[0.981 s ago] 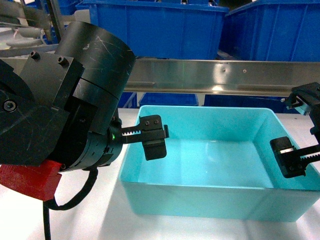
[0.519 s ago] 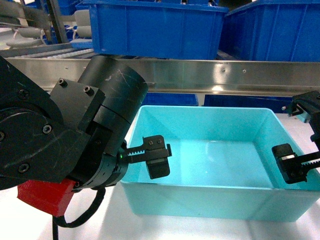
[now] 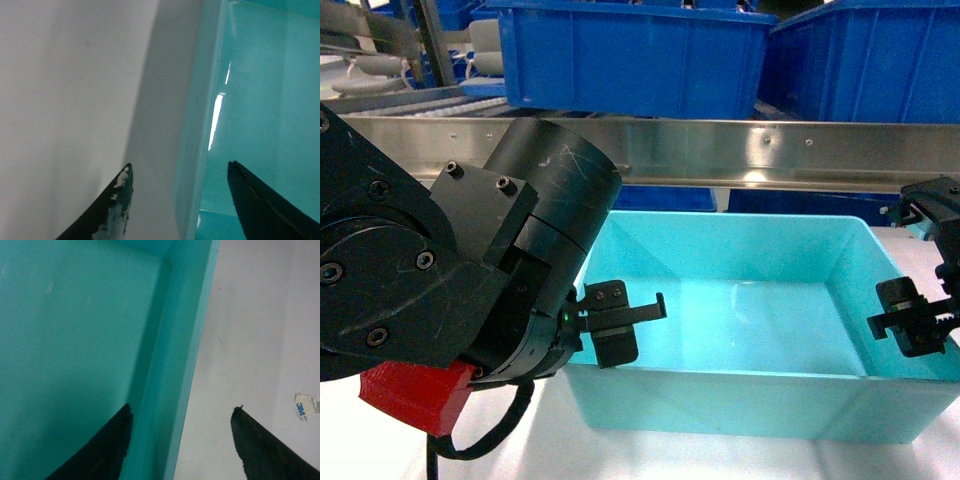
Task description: Organize blue bins on left shelf correctly
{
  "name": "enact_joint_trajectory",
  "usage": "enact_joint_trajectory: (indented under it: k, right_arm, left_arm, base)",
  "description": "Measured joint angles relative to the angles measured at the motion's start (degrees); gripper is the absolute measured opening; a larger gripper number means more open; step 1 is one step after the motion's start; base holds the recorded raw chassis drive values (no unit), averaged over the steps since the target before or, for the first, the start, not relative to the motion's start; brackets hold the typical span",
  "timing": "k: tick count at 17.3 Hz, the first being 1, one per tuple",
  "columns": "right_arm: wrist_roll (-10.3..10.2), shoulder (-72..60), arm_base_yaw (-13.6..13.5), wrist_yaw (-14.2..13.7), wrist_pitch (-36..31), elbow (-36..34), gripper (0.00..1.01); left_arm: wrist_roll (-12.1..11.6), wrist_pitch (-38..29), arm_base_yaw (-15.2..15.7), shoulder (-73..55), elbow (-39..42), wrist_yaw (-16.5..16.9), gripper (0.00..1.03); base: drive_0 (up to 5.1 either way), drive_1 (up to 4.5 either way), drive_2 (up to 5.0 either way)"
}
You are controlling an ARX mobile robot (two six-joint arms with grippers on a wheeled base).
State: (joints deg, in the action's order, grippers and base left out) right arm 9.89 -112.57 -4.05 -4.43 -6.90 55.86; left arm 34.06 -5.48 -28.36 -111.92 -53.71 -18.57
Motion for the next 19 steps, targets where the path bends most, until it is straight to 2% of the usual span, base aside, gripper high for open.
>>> enact_joint_trajectory:
  k: [5, 6, 7, 10, 16, 19]
  right_arm:
    - [-0.17, -0.02, -0.07, 0.81, 0.02, 0.00, 0.15]
    - [-0.94, 0.00, -0.04, 0.90, -0.22, 0.00, 0.07]
    - [-2.08, 0.00, 0.00, 1.38, -0.59, 0.04, 0.03]
    - [-4.11, 0.00, 0.02, 1.62, -0.31, 0.11, 0.03]
    - [-4.70, 4.07, 0.33, 3.65, 1.90, 0.22, 0.03]
    - [-4.48, 10.14, 0.42, 4.90, 0.09, 0.11, 0.03]
  left_arm:
    - [0.00, -0.13, -0.11, -0.02, -0.13, 0.57, 0.10]
    - [-0.85, -0.07, -0.35, -0.02, -0.20, 0.83, 0.03]
    - [-1.38, -0.09, -0.44, -0.02, -0.20, 1.29, 0.02]
    - [-1.55, -0.07, -0.44, -0.02, -0.20, 1.27, 0.02]
    - [-4.11, 2.40, -0.33, 3.10, -1.25, 1.68, 0.02]
    - [-5.01, 3.30, -0.61, 7.34, -3.21, 1.16, 0.02]
  base:
    - [0.0, 0.00, 0.0]
    - [0.0, 0.00, 0.0]
    - [0.0, 0.00, 0.0]
    - [0.0, 0.00, 0.0]
    - [0.0, 0.00, 0.0]
    - [0.0, 0.00, 0.0]
